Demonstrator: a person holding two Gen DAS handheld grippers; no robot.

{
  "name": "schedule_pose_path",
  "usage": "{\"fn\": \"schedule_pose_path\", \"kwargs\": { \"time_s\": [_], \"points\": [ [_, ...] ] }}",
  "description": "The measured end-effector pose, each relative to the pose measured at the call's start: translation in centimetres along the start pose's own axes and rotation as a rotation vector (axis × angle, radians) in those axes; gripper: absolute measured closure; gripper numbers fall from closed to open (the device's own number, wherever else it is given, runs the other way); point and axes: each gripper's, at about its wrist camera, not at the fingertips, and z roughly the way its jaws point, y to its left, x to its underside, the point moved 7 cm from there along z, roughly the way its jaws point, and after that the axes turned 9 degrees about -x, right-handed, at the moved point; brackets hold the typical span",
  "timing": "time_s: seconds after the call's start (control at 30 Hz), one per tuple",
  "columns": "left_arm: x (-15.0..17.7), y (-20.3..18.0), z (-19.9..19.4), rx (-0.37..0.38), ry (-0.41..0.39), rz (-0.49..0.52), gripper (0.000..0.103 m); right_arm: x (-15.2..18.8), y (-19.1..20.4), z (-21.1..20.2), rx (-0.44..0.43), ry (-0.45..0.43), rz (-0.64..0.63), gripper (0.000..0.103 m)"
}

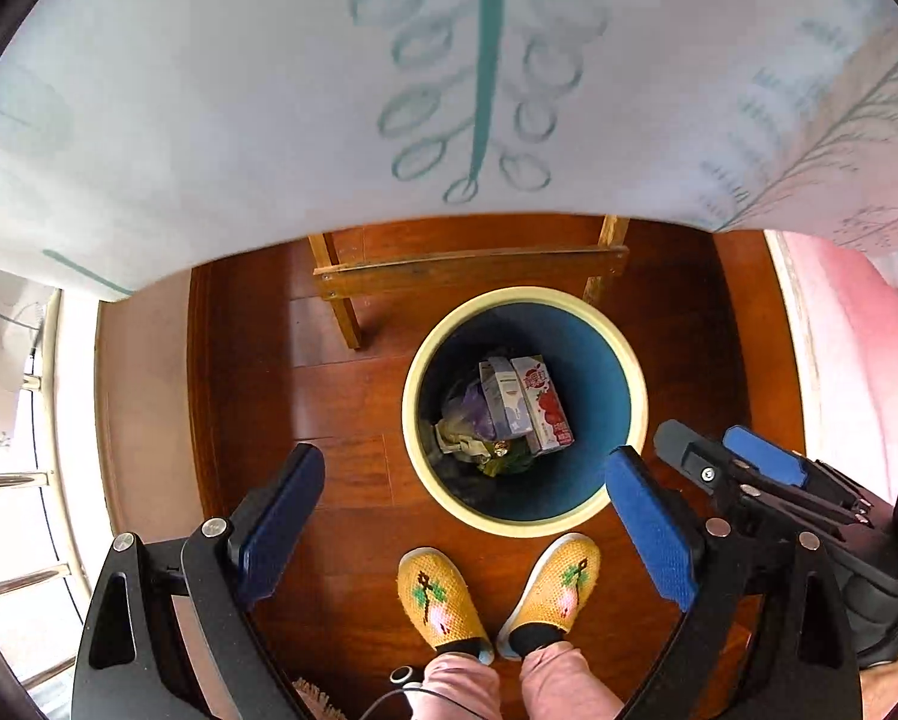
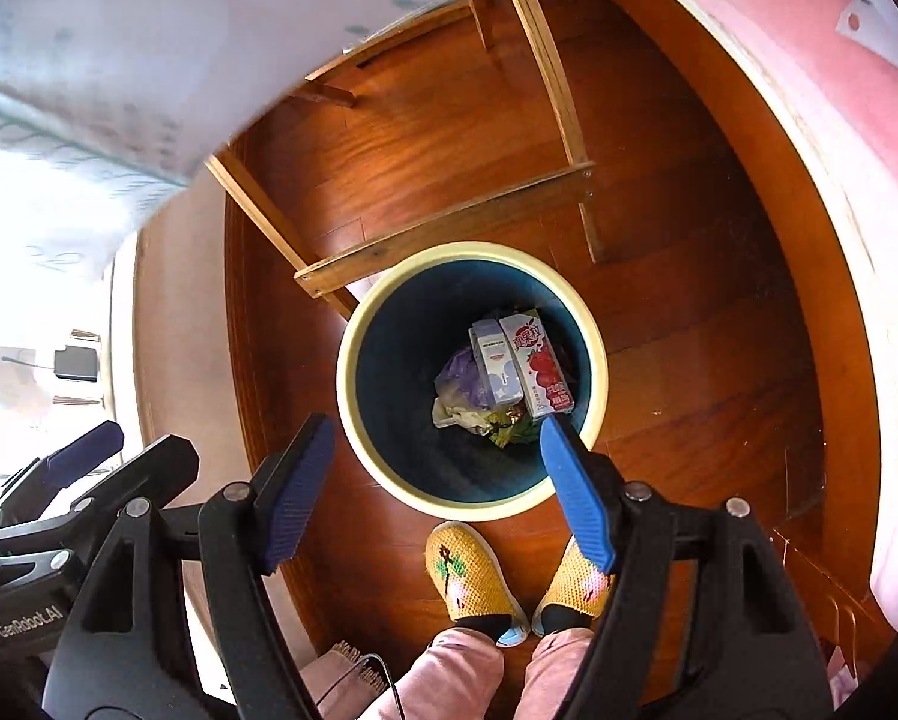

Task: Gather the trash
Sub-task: 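Raise both tools back toward the bottle and beige box on the table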

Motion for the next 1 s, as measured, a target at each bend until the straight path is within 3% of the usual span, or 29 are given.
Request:
{"fn": "schedule_pose_path", "kwargs": {
  "time_s": [0.63, 1.0],
  "points": [
    [-1.1, 3.8, -12.6, -0.031, -0.012, -0.037, 0.007, 0.1, 5.1, -9.5, 0.041, -0.008, 0.01, 0.033],
    [-2.9, 6.8, -25.4, -0.024, -0.146, -0.036, 0.007, -0.3, 10.2, -19.9, 0.012, -0.078, -0.027, 0.032]
  ]
}}
